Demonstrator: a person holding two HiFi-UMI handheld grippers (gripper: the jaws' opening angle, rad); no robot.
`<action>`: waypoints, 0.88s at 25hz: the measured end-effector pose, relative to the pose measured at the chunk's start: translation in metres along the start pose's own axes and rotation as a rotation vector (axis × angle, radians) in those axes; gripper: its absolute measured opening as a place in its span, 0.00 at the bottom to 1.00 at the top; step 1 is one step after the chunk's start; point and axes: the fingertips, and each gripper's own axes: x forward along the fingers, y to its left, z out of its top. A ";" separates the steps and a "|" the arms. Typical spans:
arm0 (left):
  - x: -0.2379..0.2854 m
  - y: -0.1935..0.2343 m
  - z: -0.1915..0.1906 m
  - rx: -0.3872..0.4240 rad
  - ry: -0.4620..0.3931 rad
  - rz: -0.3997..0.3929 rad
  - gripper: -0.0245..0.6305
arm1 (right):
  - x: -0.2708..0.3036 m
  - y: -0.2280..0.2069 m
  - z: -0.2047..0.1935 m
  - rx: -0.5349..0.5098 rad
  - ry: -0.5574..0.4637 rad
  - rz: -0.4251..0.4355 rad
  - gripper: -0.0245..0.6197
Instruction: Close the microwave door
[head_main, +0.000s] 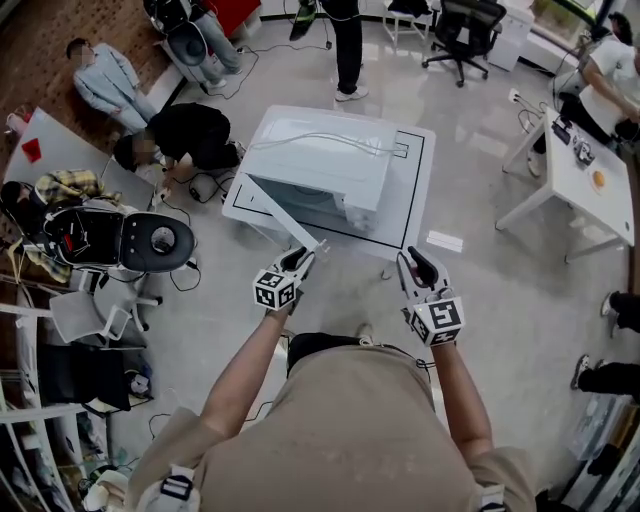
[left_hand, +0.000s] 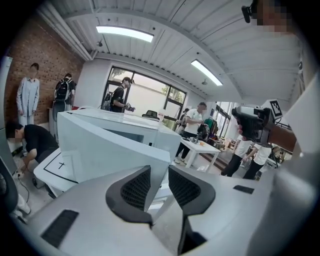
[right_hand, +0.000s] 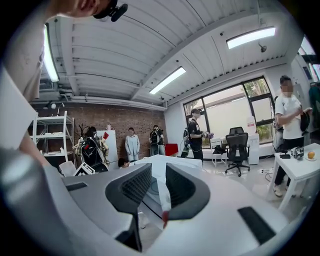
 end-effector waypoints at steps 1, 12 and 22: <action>0.005 -0.001 0.003 0.002 0.000 -0.004 0.19 | -0.002 -0.003 0.000 0.002 -0.004 -0.008 0.17; 0.068 -0.008 0.035 0.035 0.008 -0.023 0.20 | -0.019 -0.045 -0.001 0.013 -0.013 -0.062 0.17; 0.107 -0.003 0.054 0.007 -0.015 -0.039 0.20 | -0.020 -0.065 0.002 -0.001 -0.007 -0.094 0.17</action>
